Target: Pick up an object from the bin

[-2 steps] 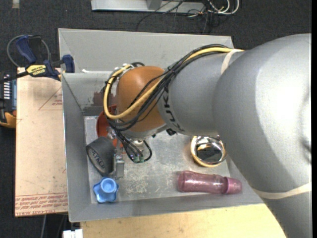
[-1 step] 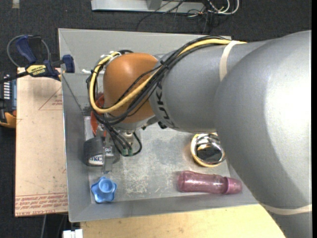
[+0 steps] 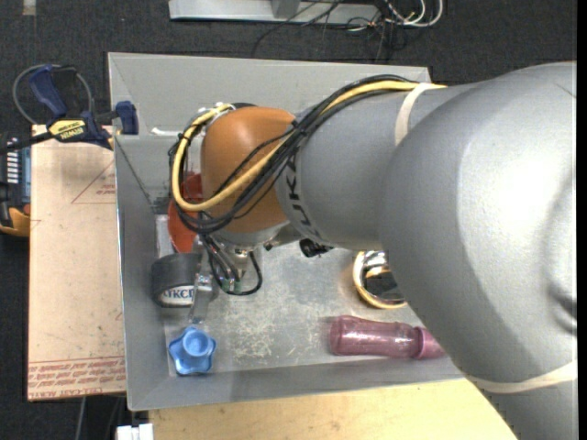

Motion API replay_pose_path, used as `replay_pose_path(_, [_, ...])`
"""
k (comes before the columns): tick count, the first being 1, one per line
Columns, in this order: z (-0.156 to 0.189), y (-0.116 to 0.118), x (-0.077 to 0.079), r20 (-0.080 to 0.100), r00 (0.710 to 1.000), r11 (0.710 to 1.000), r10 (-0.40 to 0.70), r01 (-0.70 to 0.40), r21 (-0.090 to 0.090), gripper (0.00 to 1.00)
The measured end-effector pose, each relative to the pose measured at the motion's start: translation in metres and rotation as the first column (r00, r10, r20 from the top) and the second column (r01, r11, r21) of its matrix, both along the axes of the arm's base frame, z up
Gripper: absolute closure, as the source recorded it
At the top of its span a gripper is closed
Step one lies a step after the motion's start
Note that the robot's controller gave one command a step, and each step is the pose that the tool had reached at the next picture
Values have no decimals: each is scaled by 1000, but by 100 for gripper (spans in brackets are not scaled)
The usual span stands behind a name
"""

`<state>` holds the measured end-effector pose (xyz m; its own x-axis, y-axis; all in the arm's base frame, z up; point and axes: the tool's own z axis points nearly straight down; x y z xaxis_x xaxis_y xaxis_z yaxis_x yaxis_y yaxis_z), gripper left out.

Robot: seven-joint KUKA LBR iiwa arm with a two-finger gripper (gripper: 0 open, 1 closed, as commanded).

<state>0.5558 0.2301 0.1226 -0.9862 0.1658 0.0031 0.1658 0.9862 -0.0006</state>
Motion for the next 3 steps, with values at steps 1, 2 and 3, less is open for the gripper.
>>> replay_pose_path(1, [-10, 4, -5, 22, 994, 994, 111, -111, 7, 0])
replay_pose_path(2, [-30, 16, -9, 40, 979, 980, -200, 199, 19, 100])
replay_pose_path(3, [-30, 16, -9, 41, 979, 980, -201, 200, 19, 100])
